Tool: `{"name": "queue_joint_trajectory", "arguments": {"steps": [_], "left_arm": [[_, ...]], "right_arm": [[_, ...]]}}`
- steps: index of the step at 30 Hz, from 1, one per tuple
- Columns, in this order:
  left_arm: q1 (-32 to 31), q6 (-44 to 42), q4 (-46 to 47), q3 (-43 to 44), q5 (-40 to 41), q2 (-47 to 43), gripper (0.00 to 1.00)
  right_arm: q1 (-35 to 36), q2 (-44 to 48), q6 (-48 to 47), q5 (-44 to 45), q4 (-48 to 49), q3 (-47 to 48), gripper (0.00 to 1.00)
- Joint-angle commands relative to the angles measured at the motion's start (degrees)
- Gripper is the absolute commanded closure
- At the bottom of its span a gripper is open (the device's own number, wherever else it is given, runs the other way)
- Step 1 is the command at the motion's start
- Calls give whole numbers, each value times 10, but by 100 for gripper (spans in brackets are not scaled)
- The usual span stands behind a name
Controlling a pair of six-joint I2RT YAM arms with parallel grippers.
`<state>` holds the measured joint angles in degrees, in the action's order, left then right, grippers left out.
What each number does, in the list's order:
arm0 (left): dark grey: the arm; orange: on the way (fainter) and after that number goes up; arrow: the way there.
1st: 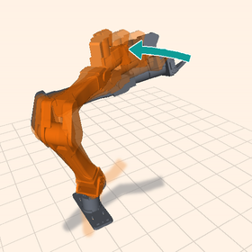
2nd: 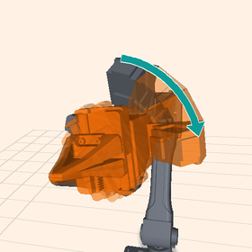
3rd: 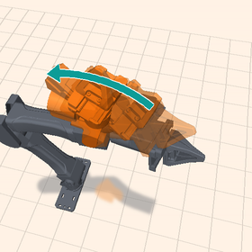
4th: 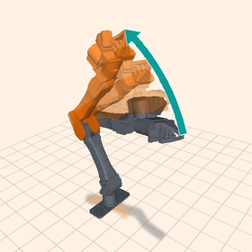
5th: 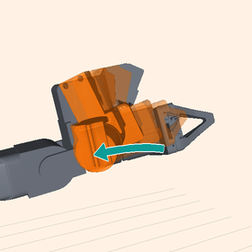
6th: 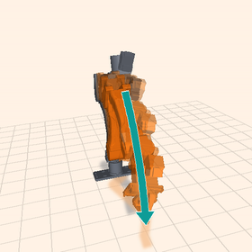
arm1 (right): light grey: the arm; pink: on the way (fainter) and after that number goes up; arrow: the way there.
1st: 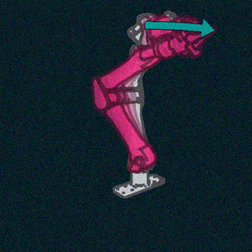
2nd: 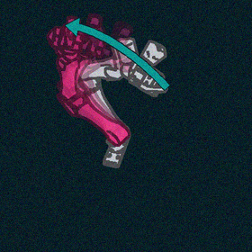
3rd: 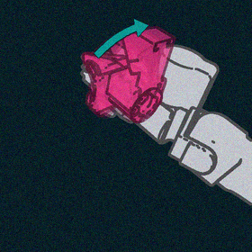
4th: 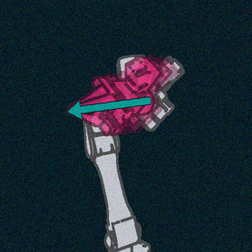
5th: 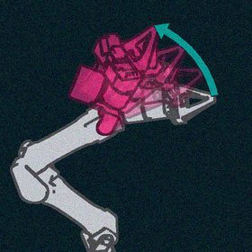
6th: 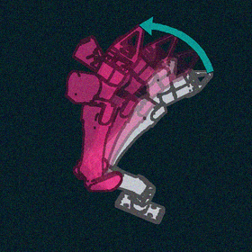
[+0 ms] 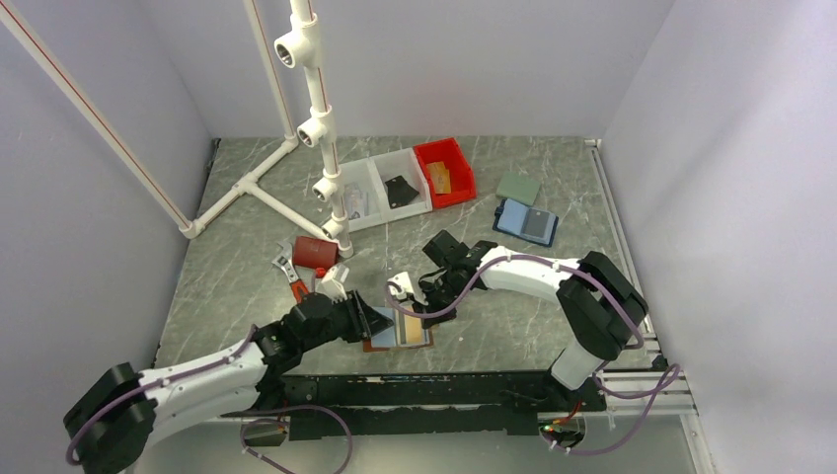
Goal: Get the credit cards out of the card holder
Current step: Remove the credit card from the card holder.
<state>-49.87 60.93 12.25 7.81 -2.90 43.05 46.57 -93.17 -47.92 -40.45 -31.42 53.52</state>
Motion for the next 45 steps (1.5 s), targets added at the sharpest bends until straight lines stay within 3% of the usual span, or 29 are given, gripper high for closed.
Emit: {"name": "queue_joint_trajectory", "arguments": {"steps": [1,13,29,45], "left_arm": [[2,0,113,33,-35,70,66],[2,7,102,41,-18,136,69],[2,10,121,52,-18,230,64],[3,40,123,46,-7,270,62]], "right_arm": [[5,-4,9,9,16,21,92],[13,-13,22,27,24,24,94],[25,-32,36,64,28,31,95],[39,-48,48,95,29,39,96]]}}
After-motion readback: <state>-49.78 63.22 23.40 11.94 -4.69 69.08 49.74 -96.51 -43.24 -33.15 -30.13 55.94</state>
